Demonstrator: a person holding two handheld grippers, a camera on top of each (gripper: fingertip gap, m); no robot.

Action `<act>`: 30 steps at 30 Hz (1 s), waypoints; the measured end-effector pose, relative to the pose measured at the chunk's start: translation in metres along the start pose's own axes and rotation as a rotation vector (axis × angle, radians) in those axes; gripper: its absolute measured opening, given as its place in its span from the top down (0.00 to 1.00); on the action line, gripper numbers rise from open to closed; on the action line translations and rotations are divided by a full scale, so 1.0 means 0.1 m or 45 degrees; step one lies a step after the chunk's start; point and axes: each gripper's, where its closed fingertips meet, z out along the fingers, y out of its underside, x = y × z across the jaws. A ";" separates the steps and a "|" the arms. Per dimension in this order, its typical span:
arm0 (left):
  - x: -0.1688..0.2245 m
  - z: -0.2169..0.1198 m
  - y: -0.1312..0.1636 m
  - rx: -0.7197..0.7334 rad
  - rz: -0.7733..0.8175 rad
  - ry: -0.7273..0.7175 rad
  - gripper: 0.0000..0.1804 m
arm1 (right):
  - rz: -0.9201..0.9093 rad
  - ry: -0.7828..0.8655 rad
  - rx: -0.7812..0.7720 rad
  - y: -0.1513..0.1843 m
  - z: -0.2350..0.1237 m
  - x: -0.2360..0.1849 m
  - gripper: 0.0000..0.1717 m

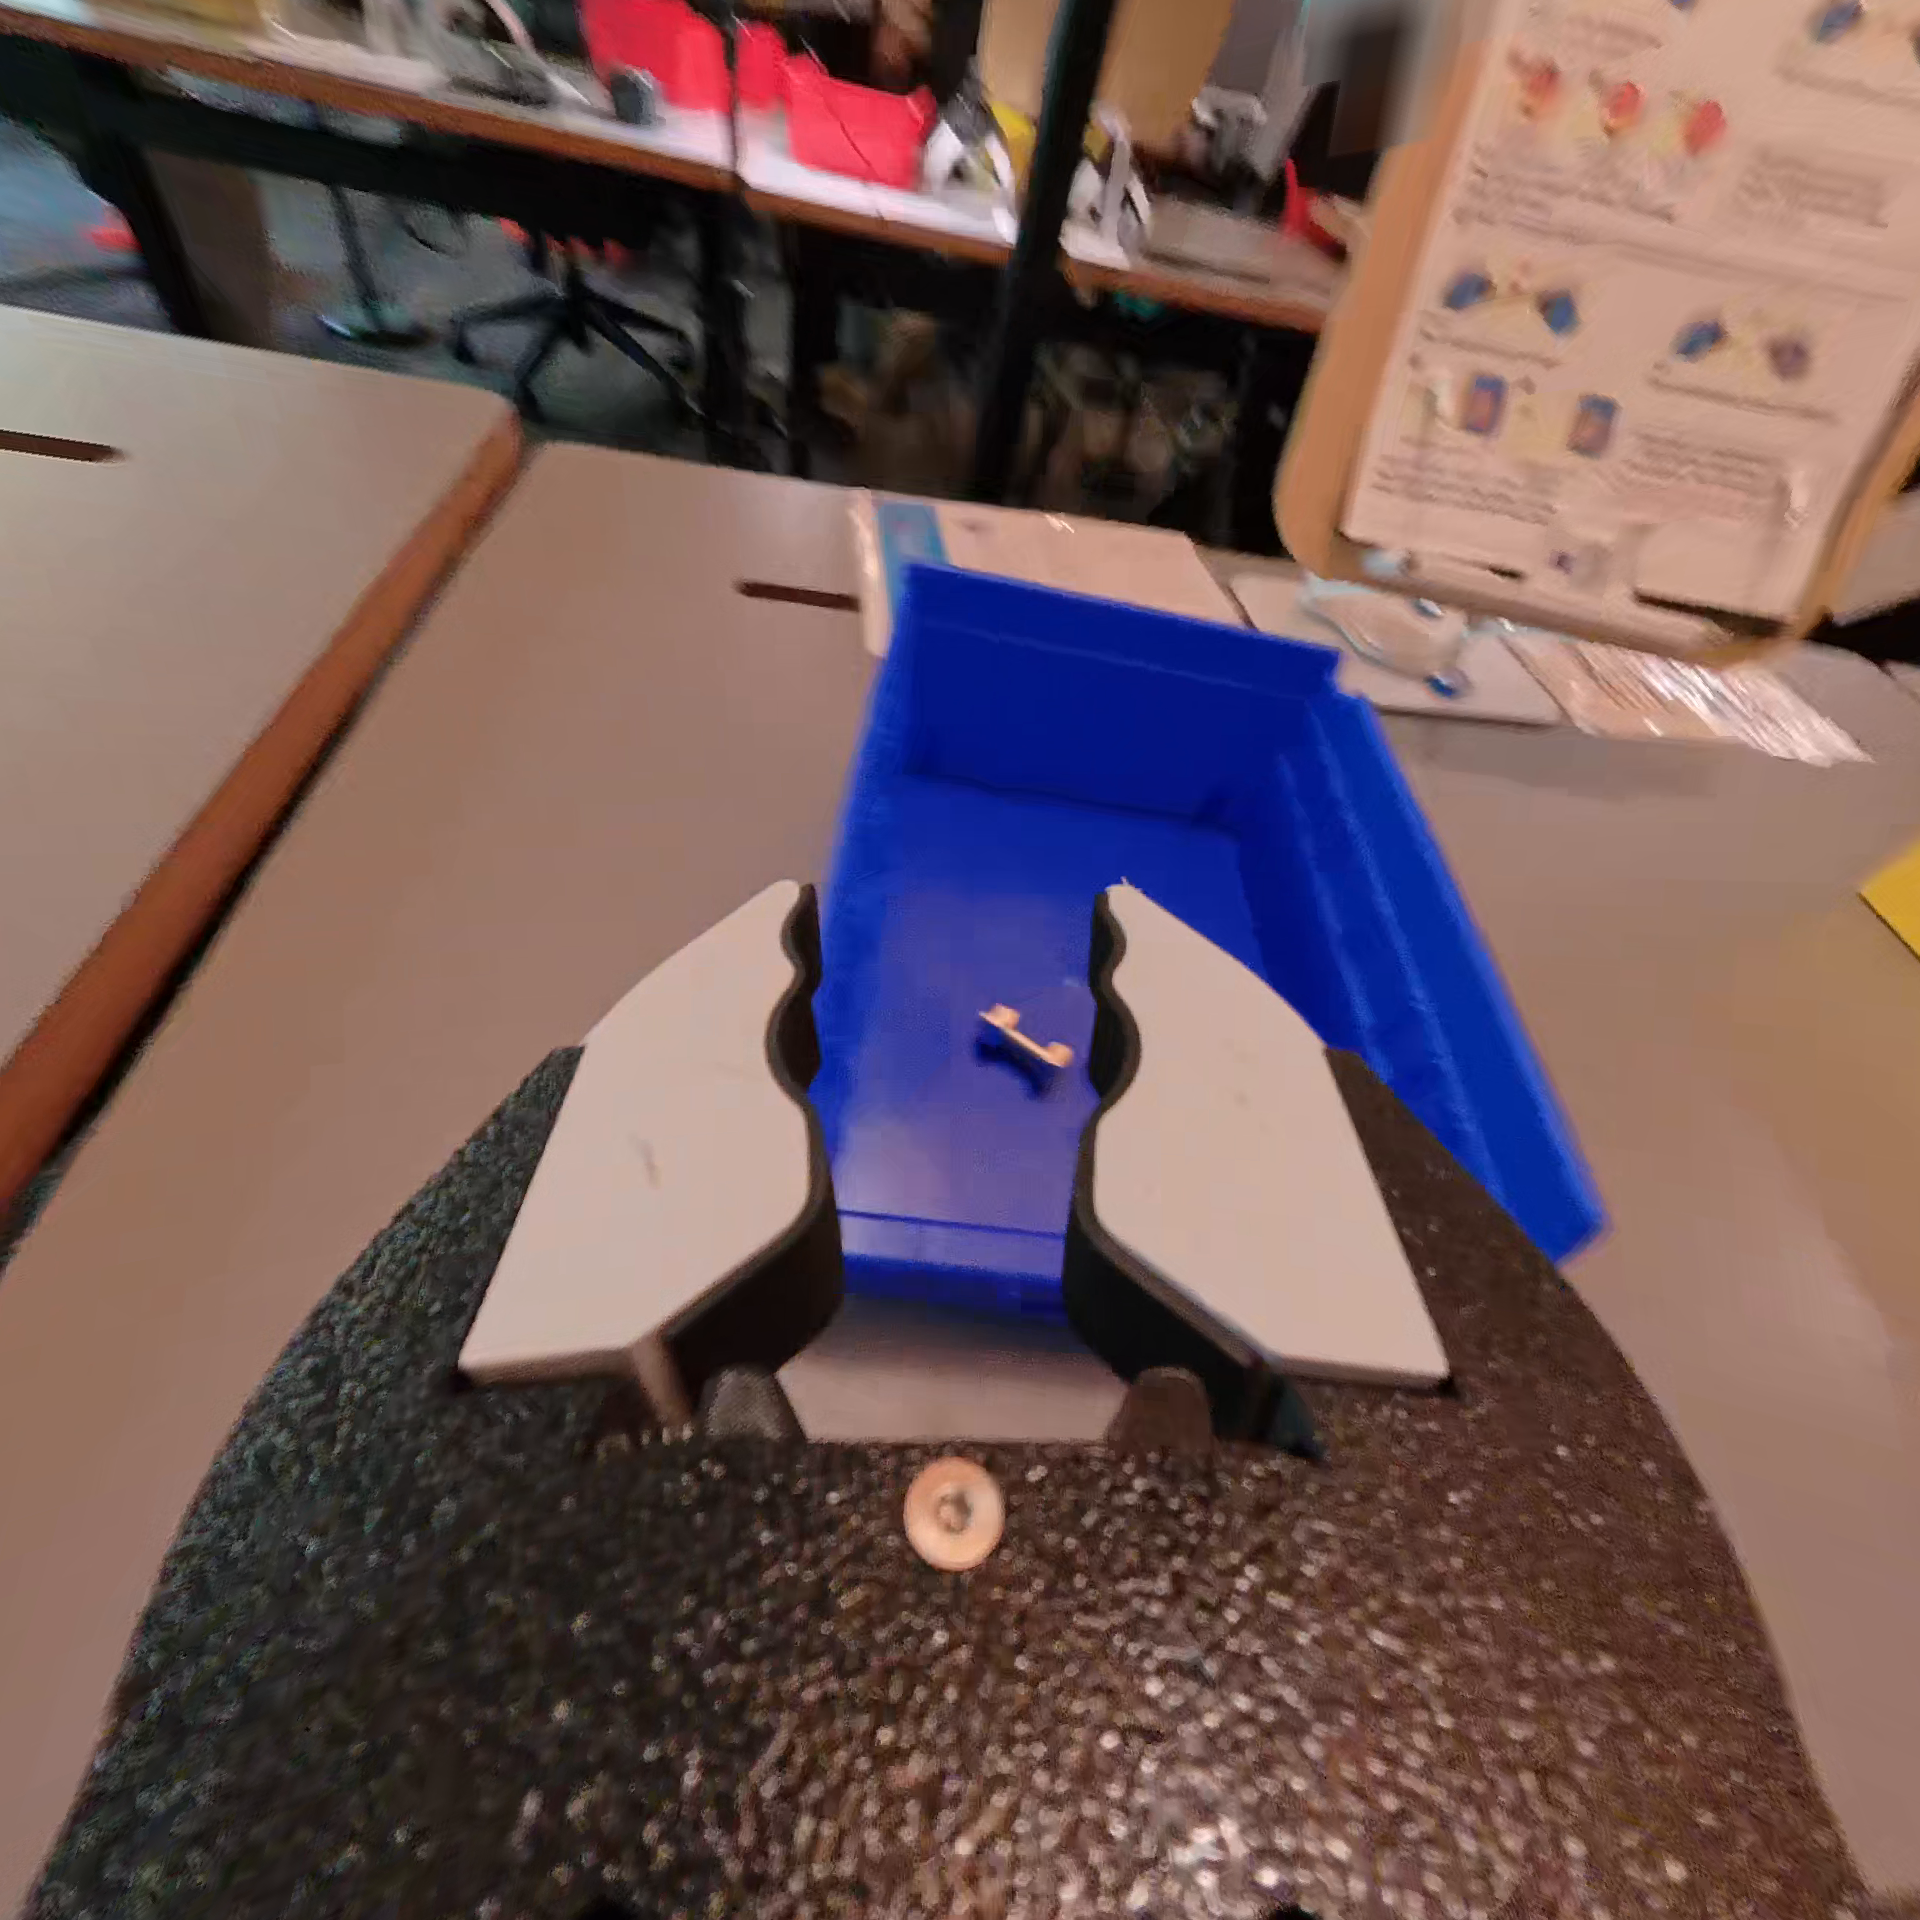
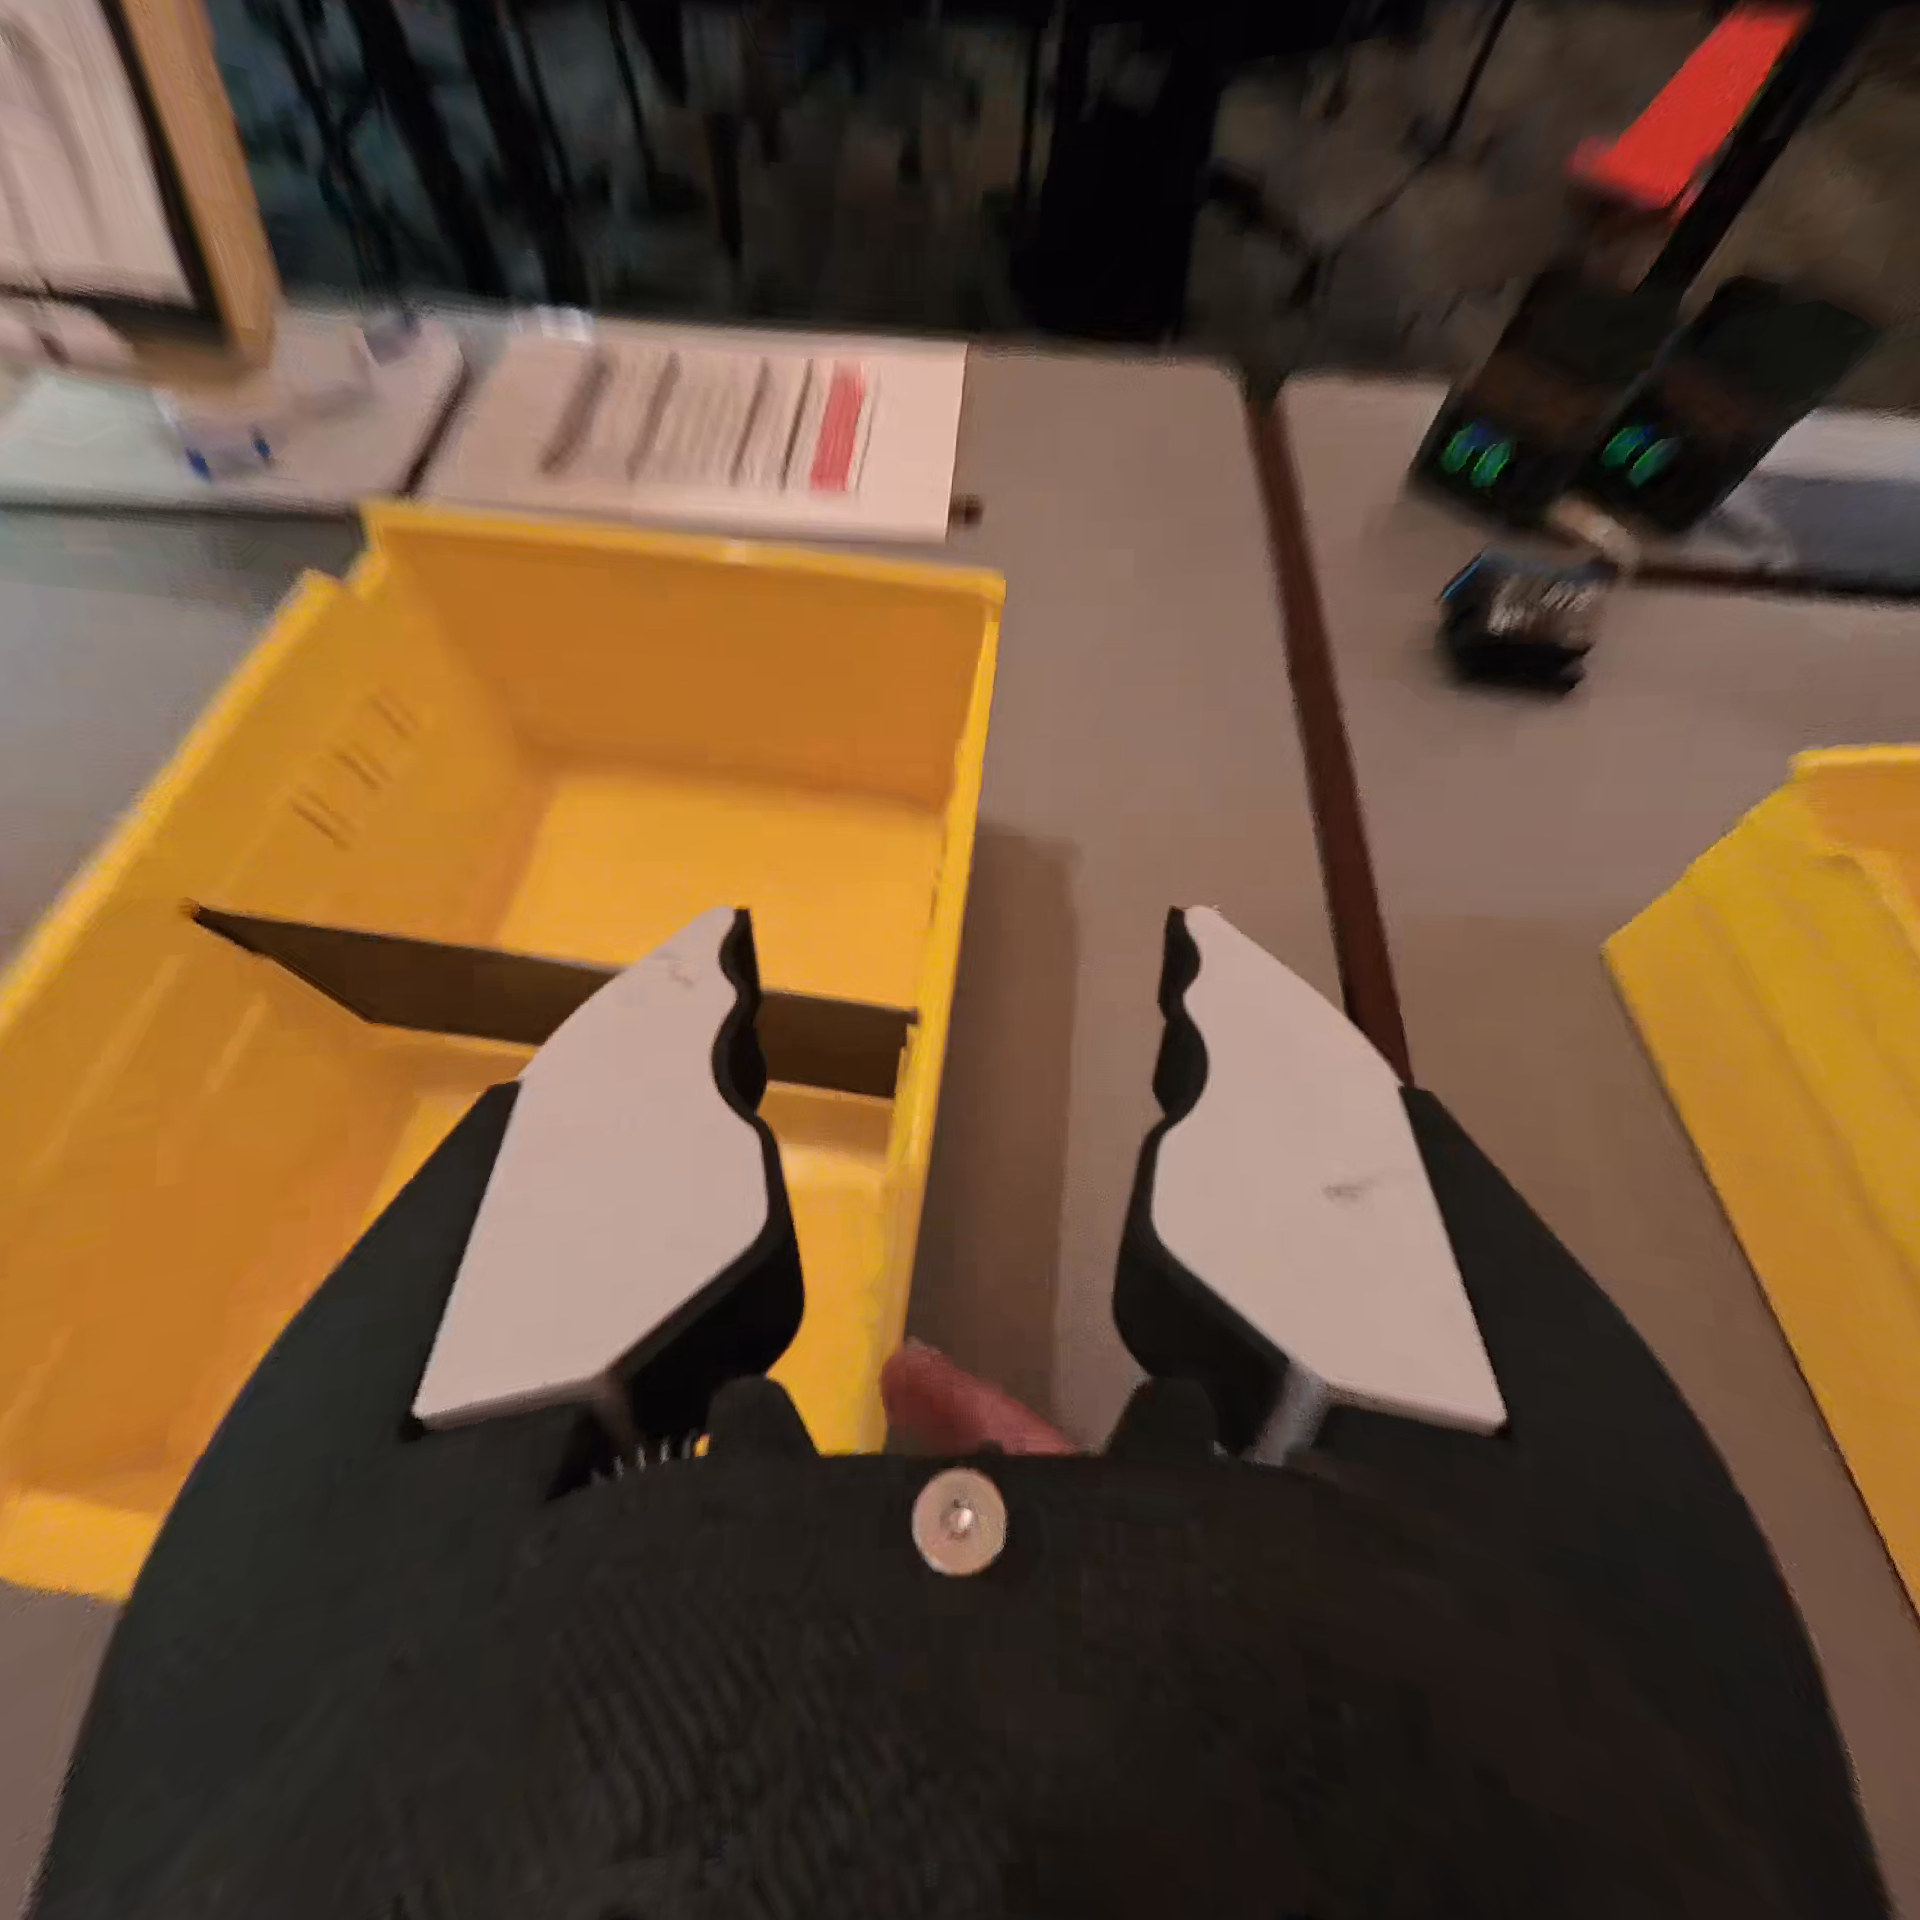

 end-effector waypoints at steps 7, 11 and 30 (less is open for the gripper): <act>0.67 0.72 0.67 -0.682 -0.187 0.159 0.72 | -0.259 -0.182 0.243 -0.27 -0.43 -0.99 0.50; 0.51 1.05 0.90 -0.855 -0.426 0.015 0.75 | -0.439 -0.238 0.245 -0.15 -0.41 -1.39 0.47; 0.25 1.32 1.28 -1.099 -0.813 -0.282 0.98 | -0.530 -0.326 0.309 -0.09 -0.41 -1.73 0.51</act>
